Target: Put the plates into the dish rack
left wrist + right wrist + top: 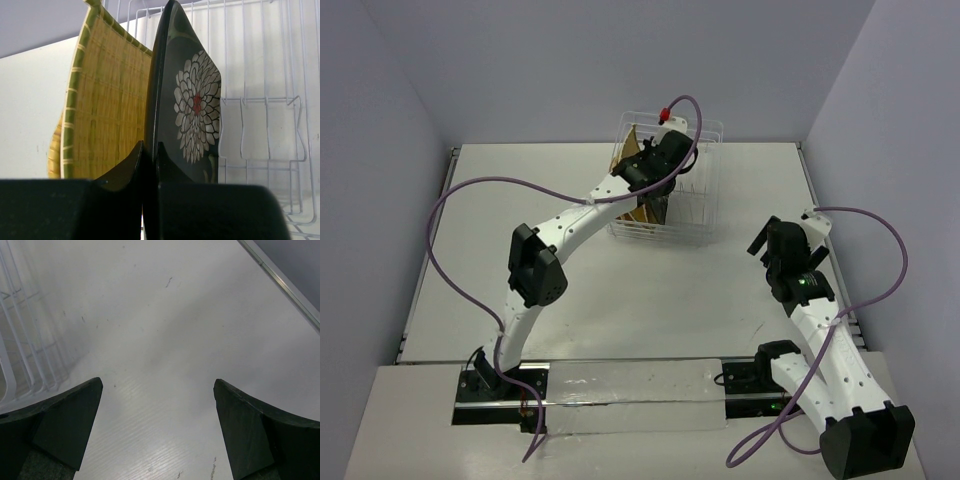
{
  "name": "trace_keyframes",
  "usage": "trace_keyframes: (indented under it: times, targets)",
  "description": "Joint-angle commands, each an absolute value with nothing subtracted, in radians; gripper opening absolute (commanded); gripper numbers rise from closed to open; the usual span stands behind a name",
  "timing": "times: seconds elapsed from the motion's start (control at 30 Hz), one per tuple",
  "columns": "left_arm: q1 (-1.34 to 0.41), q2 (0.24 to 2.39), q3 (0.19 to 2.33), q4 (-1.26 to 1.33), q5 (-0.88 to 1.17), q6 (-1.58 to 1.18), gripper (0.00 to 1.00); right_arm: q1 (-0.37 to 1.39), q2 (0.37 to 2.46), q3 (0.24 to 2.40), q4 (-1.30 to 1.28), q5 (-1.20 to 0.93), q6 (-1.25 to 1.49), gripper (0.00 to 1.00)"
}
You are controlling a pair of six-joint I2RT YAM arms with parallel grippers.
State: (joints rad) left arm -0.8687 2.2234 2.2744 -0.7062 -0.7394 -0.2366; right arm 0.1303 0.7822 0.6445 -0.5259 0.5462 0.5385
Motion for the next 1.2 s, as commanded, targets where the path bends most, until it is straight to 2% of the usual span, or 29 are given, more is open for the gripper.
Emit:
trace_keyframes:
  times: [0.0,0.1,0.13,0.2,0.3,0.67,0.87,1.07,1.17]
  targets:
    - [-0.867,2.209,2.296,-0.589,-0.786,-0.274,0.00,0.124,0.772,0.651,-0.517,0.577,0.545,1.00]
    - [-0.870,2.220,2.290,-0.586,-0.814,-0.288,0.03,0.124,0.773,0.647,-0.517,0.578,0.551,1.00]
    - [-0.870,2.220,2.289,-0.588,-0.809,-0.289,0.09,0.124,0.774,0.645,-0.517,0.576,0.552,1.00]
    - [-0.874,2.221,2.287,-0.599,-0.772,-0.296,0.29,0.124,0.776,0.643,-0.517,0.574,0.554,1.00]
    - [-0.882,2.226,2.291,-0.607,-0.748,-0.303,0.40,0.123,0.770,0.641,-0.517,0.571,0.555,1.00]
    - [-0.904,2.161,2.319,-0.604,-0.697,-0.273,0.58,0.124,0.715,0.640,-0.515,0.564,0.555,1.00]
    - [-0.896,2.012,2.302,-0.556,-0.612,-0.223,0.83,0.124,0.685,0.652,-0.515,0.520,0.556,1.00]
    - [-0.773,1.786,2.202,-0.558,-0.476,-0.259,0.87,0.124,0.686,0.666,-0.515,0.476,0.568,1.00]
    - [-0.626,1.594,1.961,-0.513,-0.372,-0.339,0.88,0.124,0.697,0.672,-0.514,0.466,0.573,1.00]
